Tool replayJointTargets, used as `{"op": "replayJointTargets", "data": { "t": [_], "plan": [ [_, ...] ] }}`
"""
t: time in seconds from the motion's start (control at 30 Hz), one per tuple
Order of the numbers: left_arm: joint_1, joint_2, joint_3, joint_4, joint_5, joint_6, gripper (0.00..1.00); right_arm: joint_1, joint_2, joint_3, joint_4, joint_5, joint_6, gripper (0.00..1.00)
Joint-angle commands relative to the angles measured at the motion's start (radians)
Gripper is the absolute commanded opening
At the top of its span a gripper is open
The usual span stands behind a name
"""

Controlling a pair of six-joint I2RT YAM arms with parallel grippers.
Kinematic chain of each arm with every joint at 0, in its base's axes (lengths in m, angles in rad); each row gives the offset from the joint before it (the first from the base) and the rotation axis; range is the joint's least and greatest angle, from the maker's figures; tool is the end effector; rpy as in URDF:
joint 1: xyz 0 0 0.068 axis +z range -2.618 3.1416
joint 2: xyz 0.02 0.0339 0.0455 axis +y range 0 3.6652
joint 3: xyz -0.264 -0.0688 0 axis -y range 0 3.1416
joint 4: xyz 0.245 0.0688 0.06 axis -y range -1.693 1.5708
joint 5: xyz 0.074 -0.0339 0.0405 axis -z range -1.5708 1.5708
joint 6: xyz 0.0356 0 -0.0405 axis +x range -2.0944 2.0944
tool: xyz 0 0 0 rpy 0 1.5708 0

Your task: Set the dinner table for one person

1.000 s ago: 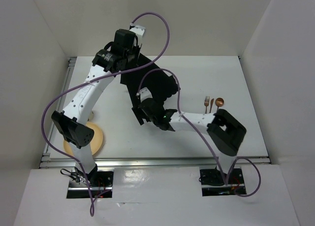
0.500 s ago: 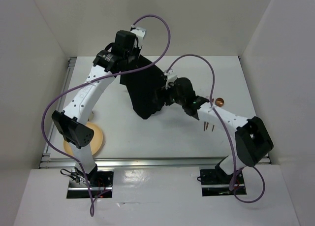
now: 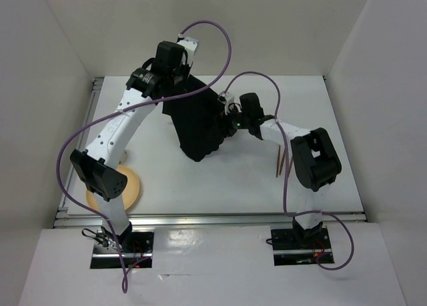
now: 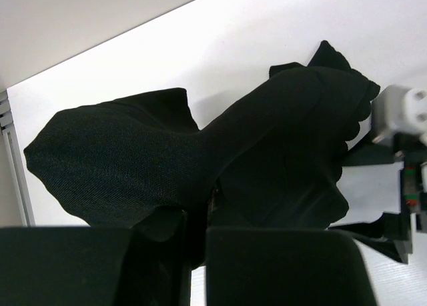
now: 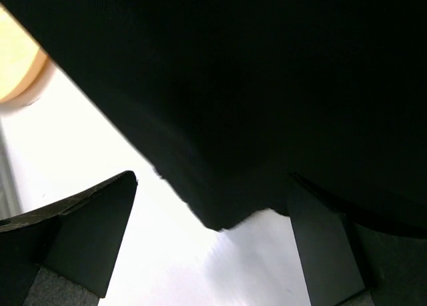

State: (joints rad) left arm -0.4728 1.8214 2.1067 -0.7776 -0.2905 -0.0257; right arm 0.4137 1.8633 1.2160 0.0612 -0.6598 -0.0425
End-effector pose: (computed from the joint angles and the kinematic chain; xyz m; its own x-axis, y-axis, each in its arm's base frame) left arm 0.3598 -0.1726 0.4447 -0.4261 0.1903 -0.8844 0.2007 0.9732 0.1127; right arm 0.3692 0.1859 0.2099 -0.4726 -0.2442 -0.8468 -0.8060 0.5083 0.3033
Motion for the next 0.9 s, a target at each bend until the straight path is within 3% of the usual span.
{"op": "replayJointTargets", "data": {
  "t": [0.0, 0.17, 0.23, 0.27, 0.33, 0.37, 0.5, 0.63, 0.7, 0.87],
  "plan": [
    [-0.001, -0.024, 0.049, 0.064, 0.001, 0.02, 0.0, 0.045, 0.039, 0.043, 0.031, -0.152, 0.012, 1.0],
    [-0.001, -0.024, 0.049, 0.064, -0.019, 0.029, 0.0, 0.132, 0.062, 0.0, 0.115, -0.11, 0.071, 1.0],
    [-0.001, -0.024, 0.038, 0.064, -0.028, 0.038, 0.0, 0.143, 0.086, 0.013, 0.124, -0.11, 0.099, 0.94],
    [-0.001, -0.033, 0.038, 0.073, -0.039, 0.038, 0.0, 0.143, 0.095, 0.026, 0.124, -0.101, 0.128, 0.84],
    [-0.001, -0.033, 0.027, 0.074, -0.05, 0.047, 0.0, 0.143, 0.096, 0.037, 0.101, -0.09, 0.15, 0.22],
    [-0.001, -0.033, 0.018, 0.074, -0.065, 0.047, 0.0, 0.143, 0.079, 0.037, 0.088, -0.051, 0.161, 0.0],
    [0.063, -0.033, 0.032, 0.051, -0.084, 0.047, 0.0, 0.122, -0.042, 0.022, -0.004, 0.119, 0.17, 0.0],
    [0.143, -0.053, 0.009, 0.075, 0.039, 0.059, 0.0, 0.067, -0.116, 0.141, -0.2, 0.392, 0.118, 0.0],
    [0.165, -0.062, -0.033, 0.129, 0.165, 0.099, 0.0, 0.033, -0.095, 0.288, -0.312, 0.436, 0.051, 0.0],
    [0.165, 0.001, 0.009, 0.106, 0.238, 0.107, 0.0, 0.013, 0.042, 0.604, -0.501, 0.702, -0.032, 0.0]
  ]
}}
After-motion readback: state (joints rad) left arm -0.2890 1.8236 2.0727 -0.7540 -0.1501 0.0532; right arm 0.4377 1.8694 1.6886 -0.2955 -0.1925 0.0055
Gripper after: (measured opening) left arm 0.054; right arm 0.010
